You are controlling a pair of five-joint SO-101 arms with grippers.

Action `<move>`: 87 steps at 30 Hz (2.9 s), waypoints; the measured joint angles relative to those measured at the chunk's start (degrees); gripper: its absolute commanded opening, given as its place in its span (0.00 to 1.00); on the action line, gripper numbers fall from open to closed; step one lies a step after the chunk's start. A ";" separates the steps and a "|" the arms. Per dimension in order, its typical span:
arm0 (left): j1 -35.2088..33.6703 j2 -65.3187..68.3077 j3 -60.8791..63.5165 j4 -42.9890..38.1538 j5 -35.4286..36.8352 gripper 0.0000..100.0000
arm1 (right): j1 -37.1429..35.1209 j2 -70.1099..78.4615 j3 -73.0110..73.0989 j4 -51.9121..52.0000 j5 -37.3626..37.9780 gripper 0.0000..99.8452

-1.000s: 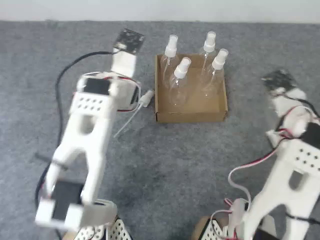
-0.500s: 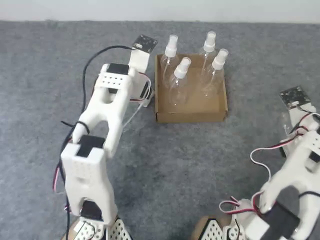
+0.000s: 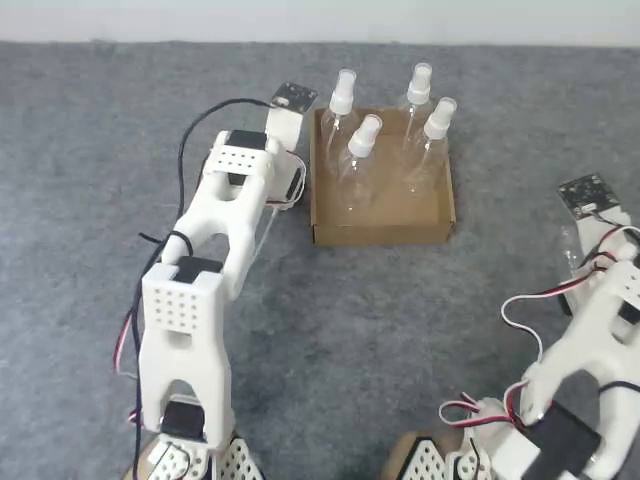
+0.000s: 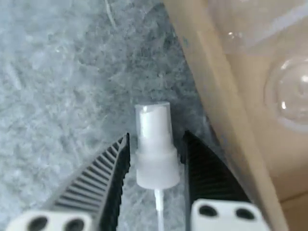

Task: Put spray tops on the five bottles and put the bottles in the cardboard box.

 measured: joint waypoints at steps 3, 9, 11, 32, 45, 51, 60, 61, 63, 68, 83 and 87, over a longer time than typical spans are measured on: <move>-1.41 0.53 -1.14 0.00 2.29 0.12 | 0.00 0.00 0.00 0.00 0.00 0.02; -3.96 0.97 -1.23 0.09 2.99 0.03 | 0.18 0.00 1.93 0.00 0.09 0.02; -4.13 0.97 -1.32 0.88 2.99 0.01 | 0.18 0.00 2.73 0.00 0.09 0.02; -3.52 -42.11 50.20 3.08 -1.23 0.08 | 0.18 0.00 12.84 -8.79 0.00 0.03; -3.08 -45.54 54.86 2.64 -2.37 0.11 | 0.18 0.00 12.84 -8.88 -6.15 0.30; -3.25 -45.54 53.54 0.44 -2.37 0.16 | 0.18 0.00 12.84 -8.88 -6.15 0.30; -3.25 -45.54 53.54 -0.79 -2.37 0.20 | 0.18 0.00 12.84 -8.88 -6.15 0.31; -3.25 -45.54 53.54 -1.14 -2.37 0.20 | 0.18 0.00 12.84 -8.88 -6.15 0.31; -3.16 -45.54 53.54 -2.81 -2.37 0.19 | 0.18 0.00 12.84 -8.88 -6.15 0.30; -2.73 -43.69 53.45 -5.98 -2.37 0.15 | 0.18 0.00 12.84 -8.88 -6.15 0.30; -1.76 -37.10 49.67 -5.98 -4.13 0.01 | 0.18 0.00 12.13 -6.15 -6.15 0.30; -0.97 -47.47 49.67 -3.16 0.97 0.01 | 0.18 0.00 9.85 -4.92 -6.42 0.31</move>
